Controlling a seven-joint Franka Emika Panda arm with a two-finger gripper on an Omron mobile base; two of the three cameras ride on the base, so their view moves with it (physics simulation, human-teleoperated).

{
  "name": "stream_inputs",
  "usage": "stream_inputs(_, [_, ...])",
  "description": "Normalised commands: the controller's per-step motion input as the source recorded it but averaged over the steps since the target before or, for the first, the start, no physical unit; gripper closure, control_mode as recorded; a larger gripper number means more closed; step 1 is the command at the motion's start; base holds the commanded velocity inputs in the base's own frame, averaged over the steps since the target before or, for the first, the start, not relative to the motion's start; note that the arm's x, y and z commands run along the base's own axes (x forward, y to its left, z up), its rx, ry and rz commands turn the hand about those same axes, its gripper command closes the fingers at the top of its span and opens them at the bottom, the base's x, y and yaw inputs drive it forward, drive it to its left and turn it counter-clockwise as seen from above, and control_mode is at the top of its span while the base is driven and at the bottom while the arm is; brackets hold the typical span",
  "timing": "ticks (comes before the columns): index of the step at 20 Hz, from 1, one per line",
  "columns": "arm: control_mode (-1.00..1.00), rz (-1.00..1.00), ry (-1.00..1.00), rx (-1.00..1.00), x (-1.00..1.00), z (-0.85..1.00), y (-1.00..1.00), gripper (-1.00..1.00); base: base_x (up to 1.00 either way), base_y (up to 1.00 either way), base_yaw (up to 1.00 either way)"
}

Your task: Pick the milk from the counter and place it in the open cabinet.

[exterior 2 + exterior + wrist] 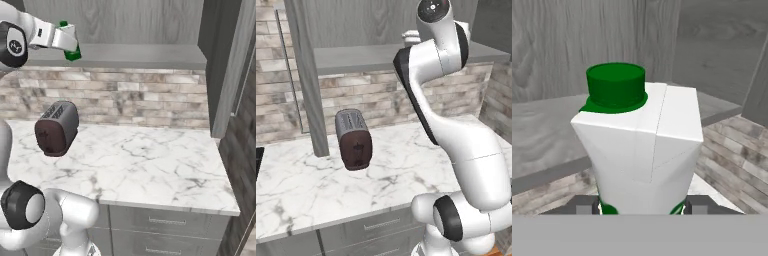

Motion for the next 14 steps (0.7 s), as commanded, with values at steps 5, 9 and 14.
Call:
stream_inputs(5, [-1.0,0.06,-0.04,0.01,0.97,-0.36,-0.21,1.0,0.0,0.0,0.0])
stream_inputs(9, [-1.0,0.14,0.0,0.01,1.0,-0.23,-0.33,1.0,0.0,0.0,0.0])
stream_inputs(14, [-1.0,0.14,0.08,0.0,0.94,0.0,-0.17,1.0,0.0,0.0,0.0])
